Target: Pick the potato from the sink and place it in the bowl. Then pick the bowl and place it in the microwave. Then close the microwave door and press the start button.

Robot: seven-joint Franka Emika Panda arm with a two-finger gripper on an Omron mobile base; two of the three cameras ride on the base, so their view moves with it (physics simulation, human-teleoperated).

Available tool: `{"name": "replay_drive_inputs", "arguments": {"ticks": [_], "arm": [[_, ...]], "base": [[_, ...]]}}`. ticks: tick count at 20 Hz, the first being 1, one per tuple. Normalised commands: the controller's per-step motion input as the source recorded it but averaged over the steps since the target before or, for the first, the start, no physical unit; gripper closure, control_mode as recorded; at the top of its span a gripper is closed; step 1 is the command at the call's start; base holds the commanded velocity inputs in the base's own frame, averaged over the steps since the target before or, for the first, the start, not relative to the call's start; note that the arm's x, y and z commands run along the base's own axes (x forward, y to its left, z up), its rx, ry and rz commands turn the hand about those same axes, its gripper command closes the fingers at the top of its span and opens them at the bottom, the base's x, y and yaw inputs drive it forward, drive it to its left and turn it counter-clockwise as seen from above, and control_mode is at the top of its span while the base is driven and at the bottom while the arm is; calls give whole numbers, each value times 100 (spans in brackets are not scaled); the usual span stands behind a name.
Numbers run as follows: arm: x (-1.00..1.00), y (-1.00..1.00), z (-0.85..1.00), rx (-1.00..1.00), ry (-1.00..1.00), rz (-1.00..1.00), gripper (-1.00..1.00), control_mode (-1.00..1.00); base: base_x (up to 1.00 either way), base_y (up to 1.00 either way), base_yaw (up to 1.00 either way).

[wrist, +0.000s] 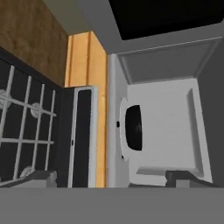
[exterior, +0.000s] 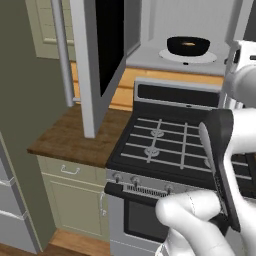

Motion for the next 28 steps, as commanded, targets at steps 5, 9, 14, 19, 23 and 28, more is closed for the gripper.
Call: {"name": "replay_drive_inputs", "arguments": {"ticks": [5, 9, 14, 19, 23, 28], "arm": [[-93, 24, -2, 7, -2, -1, -100, -100], [-99, 37, -3, 4, -1, -1, -100, -100], [-90, 55, -8, 1, -1, -2, -100, -100], [-64, 70, -27, 2, 0, -2, -100, -100], [0, 95, -42, 0, 0, -5, -100, -100], [39, 96, -42, -4, 0, -9, -100, -100]], "base": [[0, 0, 0], [0, 0, 0], [0, 0, 0], [0, 0, 0], [0, 0, 0], [0, 0, 0]]}}
